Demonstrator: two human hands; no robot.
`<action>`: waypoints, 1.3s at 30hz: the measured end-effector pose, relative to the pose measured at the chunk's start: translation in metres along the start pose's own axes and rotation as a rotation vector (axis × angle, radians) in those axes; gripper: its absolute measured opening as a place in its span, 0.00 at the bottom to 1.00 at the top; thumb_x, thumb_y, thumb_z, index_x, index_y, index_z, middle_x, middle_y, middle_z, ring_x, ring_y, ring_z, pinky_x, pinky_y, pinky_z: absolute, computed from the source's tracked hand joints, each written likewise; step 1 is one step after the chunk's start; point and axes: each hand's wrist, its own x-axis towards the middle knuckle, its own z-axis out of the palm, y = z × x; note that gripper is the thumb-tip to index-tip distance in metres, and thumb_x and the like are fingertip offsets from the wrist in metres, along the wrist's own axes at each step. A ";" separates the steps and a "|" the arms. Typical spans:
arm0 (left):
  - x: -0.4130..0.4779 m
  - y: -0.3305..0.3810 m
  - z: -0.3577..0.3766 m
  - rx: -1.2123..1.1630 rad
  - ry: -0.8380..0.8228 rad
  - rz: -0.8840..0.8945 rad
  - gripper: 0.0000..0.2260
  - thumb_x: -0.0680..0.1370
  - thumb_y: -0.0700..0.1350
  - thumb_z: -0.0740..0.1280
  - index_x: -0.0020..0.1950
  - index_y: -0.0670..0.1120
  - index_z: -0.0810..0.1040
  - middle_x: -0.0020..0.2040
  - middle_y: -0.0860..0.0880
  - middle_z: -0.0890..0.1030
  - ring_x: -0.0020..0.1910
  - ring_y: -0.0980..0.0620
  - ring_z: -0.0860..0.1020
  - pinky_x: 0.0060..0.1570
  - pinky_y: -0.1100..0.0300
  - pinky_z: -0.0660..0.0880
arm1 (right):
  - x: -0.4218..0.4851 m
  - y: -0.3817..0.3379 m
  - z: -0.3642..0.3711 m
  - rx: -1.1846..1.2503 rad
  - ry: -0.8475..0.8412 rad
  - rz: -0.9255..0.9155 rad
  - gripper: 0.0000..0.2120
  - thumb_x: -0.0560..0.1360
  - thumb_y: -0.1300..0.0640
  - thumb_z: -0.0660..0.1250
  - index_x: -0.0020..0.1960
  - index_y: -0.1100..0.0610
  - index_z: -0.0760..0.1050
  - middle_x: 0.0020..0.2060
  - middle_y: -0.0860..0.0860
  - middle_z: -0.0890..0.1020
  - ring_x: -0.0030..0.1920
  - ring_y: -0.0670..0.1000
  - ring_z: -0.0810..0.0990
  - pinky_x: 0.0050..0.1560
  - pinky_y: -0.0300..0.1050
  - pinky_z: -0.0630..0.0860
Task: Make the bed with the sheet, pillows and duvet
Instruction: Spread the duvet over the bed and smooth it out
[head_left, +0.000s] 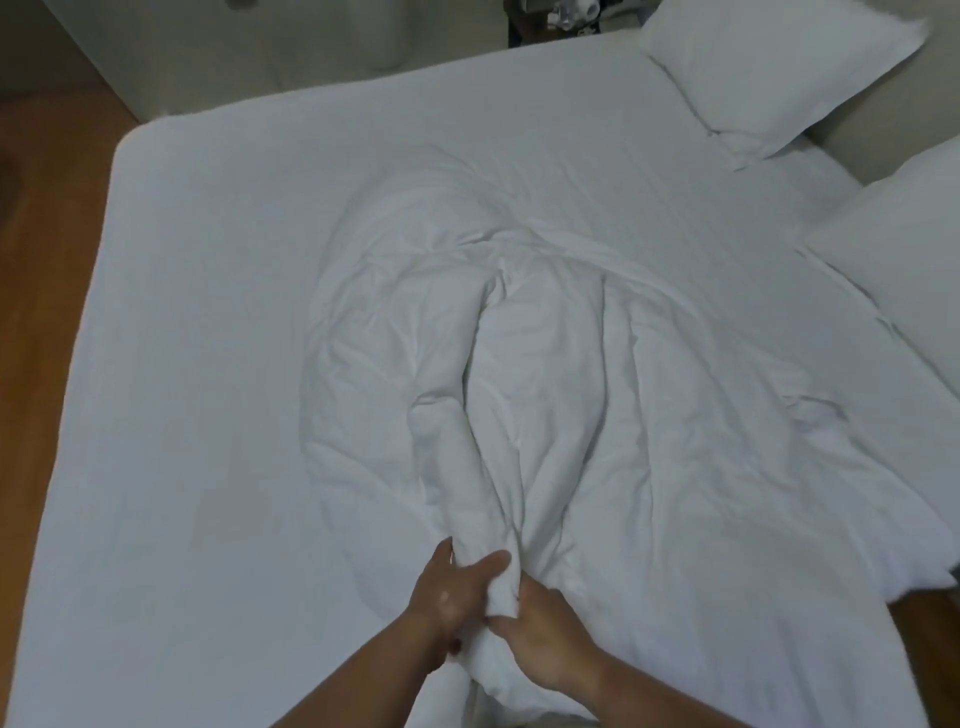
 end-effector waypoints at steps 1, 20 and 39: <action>-0.004 0.001 -0.011 -0.028 0.024 0.100 0.33 0.65 0.65 0.72 0.66 0.54 0.73 0.59 0.53 0.82 0.55 0.48 0.81 0.54 0.43 0.78 | -0.005 -0.019 0.006 -0.003 0.056 -0.030 0.30 0.75 0.50 0.67 0.76 0.41 0.64 0.66 0.41 0.77 0.66 0.44 0.75 0.64 0.36 0.70; -0.082 -0.035 -0.161 0.050 0.056 0.608 0.44 0.65 0.64 0.78 0.75 0.52 0.62 0.71 0.52 0.73 0.66 0.52 0.75 0.65 0.60 0.71 | 0.012 -0.376 0.025 0.470 0.528 -0.305 0.23 0.70 0.55 0.76 0.62 0.62 0.77 0.54 0.58 0.83 0.55 0.59 0.83 0.60 0.57 0.79; -0.083 -0.019 -0.151 0.001 0.405 0.725 0.19 0.75 0.55 0.72 0.56 0.42 0.79 0.51 0.49 0.83 0.54 0.49 0.81 0.51 0.64 0.72 | -0.045 -0.096 0.105 -0.020 0.423 -0.164 0.22 0.74 0.43 0.72 0.66 0.46 0.75 0.58 0.40 0.82 0.60 0.43 0.79 0.56 0.32 0.73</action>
